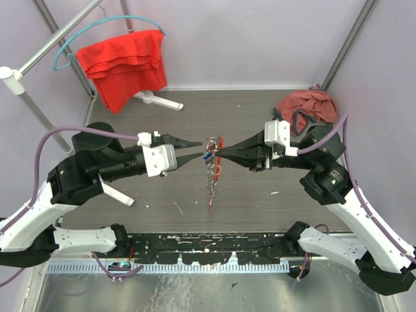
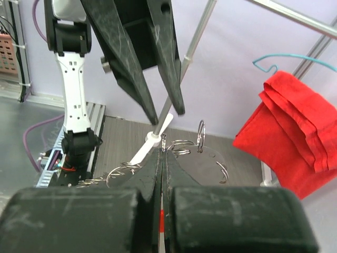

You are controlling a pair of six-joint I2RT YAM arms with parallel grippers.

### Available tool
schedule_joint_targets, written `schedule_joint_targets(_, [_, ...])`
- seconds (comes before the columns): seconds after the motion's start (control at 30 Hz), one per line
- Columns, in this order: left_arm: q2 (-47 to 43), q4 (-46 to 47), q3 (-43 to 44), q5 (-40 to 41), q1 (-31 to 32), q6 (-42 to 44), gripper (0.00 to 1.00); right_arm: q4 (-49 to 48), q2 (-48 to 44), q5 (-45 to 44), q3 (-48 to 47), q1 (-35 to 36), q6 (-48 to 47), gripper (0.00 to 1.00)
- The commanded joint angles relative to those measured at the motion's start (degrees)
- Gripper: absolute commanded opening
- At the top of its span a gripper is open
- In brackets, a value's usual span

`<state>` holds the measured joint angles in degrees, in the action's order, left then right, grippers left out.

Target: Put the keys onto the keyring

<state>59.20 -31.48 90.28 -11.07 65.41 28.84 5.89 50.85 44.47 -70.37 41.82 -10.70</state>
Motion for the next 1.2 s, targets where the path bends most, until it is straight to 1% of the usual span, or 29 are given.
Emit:
schedule_joint_targets(0.0, [0.3,4.9,-1.2,-4.9,0.1,-2.5,0.31,-9.5,-1.4,1.6,-0.7,0.0,3.4,0.01])
schedule_joint_targets(0.17, [0.4,6.3,-1.6,-7.0,0.2,-3.4,0.3,-12.0,-1.9,1.7,0.0,0.0,4.9,0.01])
schedule_joint_targets(0.43, [0.4,9.6,-2.8,-7.6,0.1,-4.8,0.3,-12.0,-1.3,3.1,0.0,0.0,5.1,0.01])
schedule_joint_targets(0.87, [2.3,10.2,-2.6,-8.6,0.1,-5.6,0.3,-12.3,-1.6,5.1,-0.2,0.0,5.6,0.01])
schedule_joint_targets(1.03, [3.0,9.6,-2.1,-9.2,0.1,-5.6,0.26,-12.5,-1.9,5.0,-0.1,0.0,5.5,0.01])
schedule_joint_targets(1.13, [3.3,9.0,-1.8,-9.3,0.1,-5.5,0.2,-12.4,-2.1,5.0,0.0,0.0,5.4,0.01])
schedule_joint_targets(1.17, [3.5,8.9,-1.8,-9.3,0.1,-5.5,0.16,-12.4,-2.2,4.9,0.1,0.0,5.4,0.01])
